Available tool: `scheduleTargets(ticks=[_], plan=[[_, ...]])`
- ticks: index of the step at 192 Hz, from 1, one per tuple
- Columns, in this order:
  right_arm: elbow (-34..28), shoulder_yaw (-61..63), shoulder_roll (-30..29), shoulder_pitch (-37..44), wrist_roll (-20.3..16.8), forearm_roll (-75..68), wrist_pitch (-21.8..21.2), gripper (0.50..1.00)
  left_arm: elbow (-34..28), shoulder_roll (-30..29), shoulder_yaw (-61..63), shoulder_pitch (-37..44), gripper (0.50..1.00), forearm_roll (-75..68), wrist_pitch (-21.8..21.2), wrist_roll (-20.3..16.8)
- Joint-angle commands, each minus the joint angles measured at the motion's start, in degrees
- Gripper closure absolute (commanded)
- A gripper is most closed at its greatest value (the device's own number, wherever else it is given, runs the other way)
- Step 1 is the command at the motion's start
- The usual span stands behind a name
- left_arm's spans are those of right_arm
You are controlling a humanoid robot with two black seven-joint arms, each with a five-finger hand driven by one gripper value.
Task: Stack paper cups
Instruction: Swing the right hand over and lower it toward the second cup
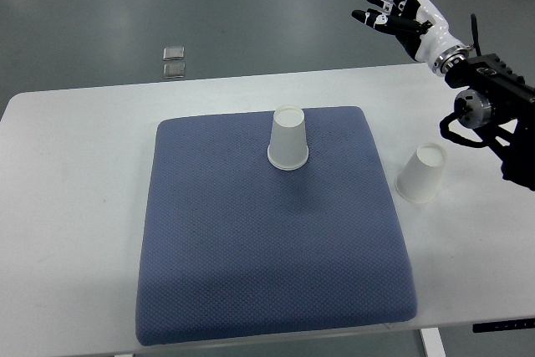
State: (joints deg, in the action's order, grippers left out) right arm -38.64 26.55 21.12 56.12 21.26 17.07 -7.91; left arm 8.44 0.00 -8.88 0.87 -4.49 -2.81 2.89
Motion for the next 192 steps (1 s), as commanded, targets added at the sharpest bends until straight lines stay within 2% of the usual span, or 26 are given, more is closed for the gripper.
scheduleTargets(ticks=[1, 23, 38, 59, 91, 130, 192], plan=[[-4.42, -5.71, 7.79, 2.32, 0.01, 4.81, -2.81, 0.585, 0.00, 0.00, 0.00, 0.01, 0.500, 0.00, 0.00, 0.01], [-8.56, -10.29, 15.00, 5.23, 0.01, 11.93, -7.73, 0.585, 0.09, 0.00, 0.00, 0.01, 0.500, 0.00, 0.00, 0.01], [-11.28, -12.66, 20.27, 7.25, 0.09, 19.83, -13.96, 0.585, 0.09, 0.00, 0.00, 0.01, 0.500, 0.00, 0.00, 0.01], [-13.92, -13.10, 24.40, 8.65, 0.36, 30.12, -20.73, 0.585, 0.09, 0.00, 0.00, 0.01, 0.500, 0.00, 0.00, 0.01], [-20.68, -13.72, 28.01, 8.83, 0.53, 47.52, -25.92, 0.587, 0.09, 0.00, 0.00, 0.01, 0.500, 0.00, 0.00, 0.01], [-24.11, -14.86, 27.13, 8.83, 0.45, 60.45, -25.84, 0.587, 0.09, 0.00, 0.00, 0.01, 0.500, 0.00, 0.00, 0.01], [-24.11, -22.50, 24.06, 8.13, 0.18, 70.91, -17.40, 0.589, 0.09, 0.00, 0.00, 0.01, 0.500, 0.00, 0.00, -0.08]])
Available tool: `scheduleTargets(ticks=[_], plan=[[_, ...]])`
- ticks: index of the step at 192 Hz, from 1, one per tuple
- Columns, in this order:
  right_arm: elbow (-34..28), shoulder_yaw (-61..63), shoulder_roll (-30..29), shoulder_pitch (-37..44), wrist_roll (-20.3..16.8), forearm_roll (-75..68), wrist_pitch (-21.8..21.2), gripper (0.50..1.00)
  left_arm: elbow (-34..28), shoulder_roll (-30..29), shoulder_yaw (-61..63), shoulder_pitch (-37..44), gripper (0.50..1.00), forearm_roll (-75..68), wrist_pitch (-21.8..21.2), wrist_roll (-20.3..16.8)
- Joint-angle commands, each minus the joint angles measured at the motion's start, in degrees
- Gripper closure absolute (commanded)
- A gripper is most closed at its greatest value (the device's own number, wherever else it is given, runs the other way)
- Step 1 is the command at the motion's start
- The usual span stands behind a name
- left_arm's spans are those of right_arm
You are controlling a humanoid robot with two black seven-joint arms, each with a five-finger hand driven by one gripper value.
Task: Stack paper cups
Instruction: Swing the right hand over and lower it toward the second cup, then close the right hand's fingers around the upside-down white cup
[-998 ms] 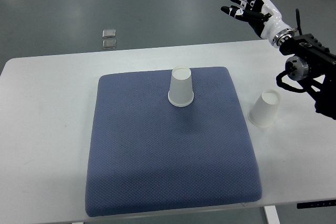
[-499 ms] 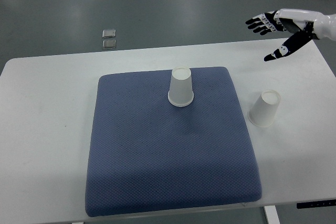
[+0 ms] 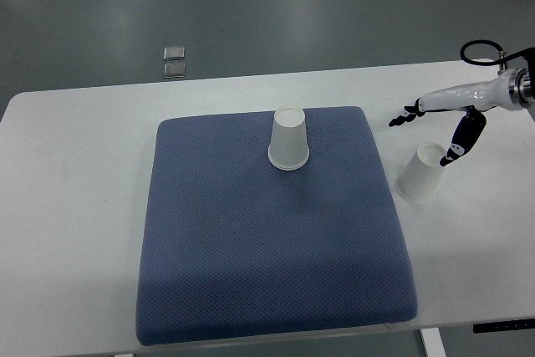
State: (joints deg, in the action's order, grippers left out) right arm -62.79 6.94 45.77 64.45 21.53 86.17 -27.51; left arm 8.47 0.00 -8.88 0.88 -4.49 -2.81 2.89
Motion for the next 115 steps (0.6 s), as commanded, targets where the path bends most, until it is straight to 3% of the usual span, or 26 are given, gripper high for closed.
scheduleTargets(ticks=[1, 64, 115], plan=[[0.03, -2.90, -0.60, -0.20, -0.09, 1.81, 2.19, 0.589, 0.05, 0.00, 0.00, 0.00, 0.500, 0.00, 0.00, -0.07], [2.32, -5.45, -0.95, -2.58, -0.26, 6.11, 10.36, 0.591, 0.05, 0.00, 0.00, 0.00, 0.500, 0.00, 0.00, 0.01], [3.99, -6.50, -5.52, -3.72, -0.35, 7.96, 13.27, 0.591, 0.05, 0.00, 0.00, 0.00, 0.500, 0.00, 0.00, 0.01]])
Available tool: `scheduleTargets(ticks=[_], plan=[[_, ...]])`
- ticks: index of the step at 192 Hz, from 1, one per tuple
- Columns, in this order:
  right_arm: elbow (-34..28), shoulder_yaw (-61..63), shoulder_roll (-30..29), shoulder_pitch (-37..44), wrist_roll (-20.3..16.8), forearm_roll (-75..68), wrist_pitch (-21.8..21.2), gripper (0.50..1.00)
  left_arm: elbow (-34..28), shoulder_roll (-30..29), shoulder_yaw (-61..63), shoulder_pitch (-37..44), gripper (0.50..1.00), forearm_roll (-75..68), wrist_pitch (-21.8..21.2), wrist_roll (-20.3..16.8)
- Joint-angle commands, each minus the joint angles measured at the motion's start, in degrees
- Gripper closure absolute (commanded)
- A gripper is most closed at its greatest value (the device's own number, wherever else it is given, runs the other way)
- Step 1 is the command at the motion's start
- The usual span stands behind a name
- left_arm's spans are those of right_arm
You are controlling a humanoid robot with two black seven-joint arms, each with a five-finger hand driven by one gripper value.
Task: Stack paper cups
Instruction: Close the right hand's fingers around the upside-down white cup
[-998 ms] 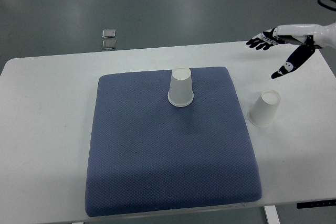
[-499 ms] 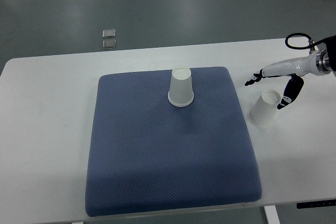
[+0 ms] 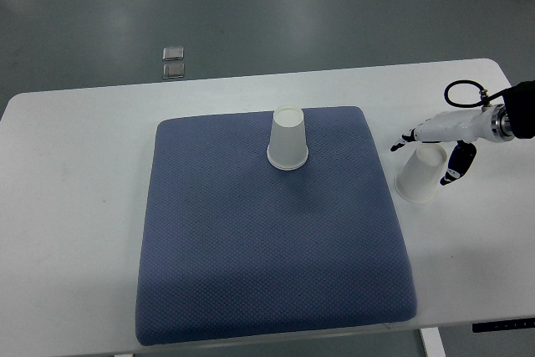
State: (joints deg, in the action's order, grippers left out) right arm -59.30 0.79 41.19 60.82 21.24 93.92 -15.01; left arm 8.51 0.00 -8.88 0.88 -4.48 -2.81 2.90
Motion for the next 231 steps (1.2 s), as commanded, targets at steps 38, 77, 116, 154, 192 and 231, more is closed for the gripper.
scheduleTargets(ticks=[38, 77, 116, 154, 192, 231], plan=[[2.08, -0.44, -0.94, -0.26, -0.06, 0.29, 1.30, 0.595, -0.07, 0.00, 0.00, 0.00, 0.500, 0.00, 0.00, 0.00], [2.52, -0.44, -1.03, -1.05, -0.06, 0.91, 2.44, 0.605, 0.02, 0.00, 0.00, 0.00, 0.500, 0.00, 0.00, 0.00], [2.52, -0.53, -1.12, -1.40, 0.03, 1.09, 2.53, 0.642, -0.07, 0.00, 0.00, 0.00, 0.500, 0.00, 0.00, 0.00], [2.61, -0.61, -2.08, -1.40, -0.06, 1.53, 2.88, 0.697, -0.07, 0.00, 0.00, 0.00, 0.500, 0.00, 0.00, 0.00], [3.23, -0.61, -2.35, -1.32, 0.03, 1.88, 2.79, 0.820, -0.07, 0.00, 0.00, 0.00, 0.500, 0.00, 0.00, 0.00], [3.40, -0.53, -2.35, -1.05, 0.03, 1.79, 2.53, 0.838, -0.07, 0.00, 0.00, 0.00, 0.500, 0.00, 0.00, 0.00]])
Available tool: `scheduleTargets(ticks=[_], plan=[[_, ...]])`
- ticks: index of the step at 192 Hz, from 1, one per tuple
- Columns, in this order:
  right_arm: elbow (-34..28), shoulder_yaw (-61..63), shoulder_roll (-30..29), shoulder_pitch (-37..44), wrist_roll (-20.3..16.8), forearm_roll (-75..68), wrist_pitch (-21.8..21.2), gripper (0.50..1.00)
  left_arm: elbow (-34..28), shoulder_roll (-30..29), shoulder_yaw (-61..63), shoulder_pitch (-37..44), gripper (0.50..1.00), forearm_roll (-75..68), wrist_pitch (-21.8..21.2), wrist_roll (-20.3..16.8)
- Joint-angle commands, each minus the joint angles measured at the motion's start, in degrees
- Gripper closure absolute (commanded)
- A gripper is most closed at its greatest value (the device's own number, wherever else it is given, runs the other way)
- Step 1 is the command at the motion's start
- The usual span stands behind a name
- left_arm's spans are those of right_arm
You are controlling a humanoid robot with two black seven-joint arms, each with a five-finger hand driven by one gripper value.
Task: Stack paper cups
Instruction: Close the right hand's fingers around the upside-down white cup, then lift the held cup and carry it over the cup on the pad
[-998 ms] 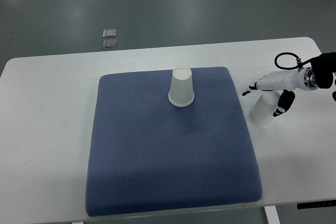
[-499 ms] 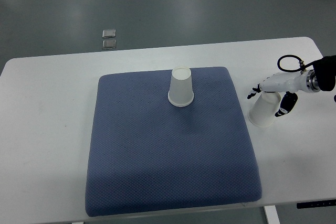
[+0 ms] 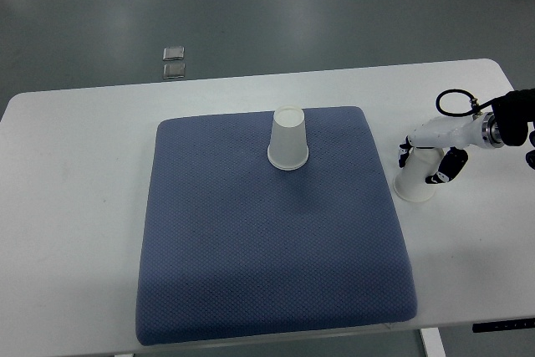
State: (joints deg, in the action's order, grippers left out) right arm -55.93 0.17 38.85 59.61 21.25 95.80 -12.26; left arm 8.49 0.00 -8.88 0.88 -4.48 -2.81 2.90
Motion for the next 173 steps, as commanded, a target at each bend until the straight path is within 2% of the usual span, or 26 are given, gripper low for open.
scheduleTargets(ticks=[1, 98, 155, 173], plan=[[0.04, 0.09, 0.00, 0.16, 0.02, -0.09, -0.22, 0.838, -0.05, 0.00, 0.00, 0.00, 0.500, 0.00, 0.00, 0.00], [-0.14, 0.09, 0.17, 3.76, 0.20, -0.44, -0.75, 0.838, 0.04, 0.00, 0.00, 0.00, 0.500, 0.00, 0.00, 0.00], [-0.58, 0.18, -0.09, 12.46, 0.37, -0.70, -5.67, 0.838, 0.04, 0.00, 0.00, 0.00, 0.500, 0.00, 0.00, 0.00], [-0.49, 0.18, -2.38, 15.36, 0.37, -0.62, -7.25, 0.838, 0.04, 0.00, 0.00, 0.00, 0.500, 0.00, 0.00, 0.00]])
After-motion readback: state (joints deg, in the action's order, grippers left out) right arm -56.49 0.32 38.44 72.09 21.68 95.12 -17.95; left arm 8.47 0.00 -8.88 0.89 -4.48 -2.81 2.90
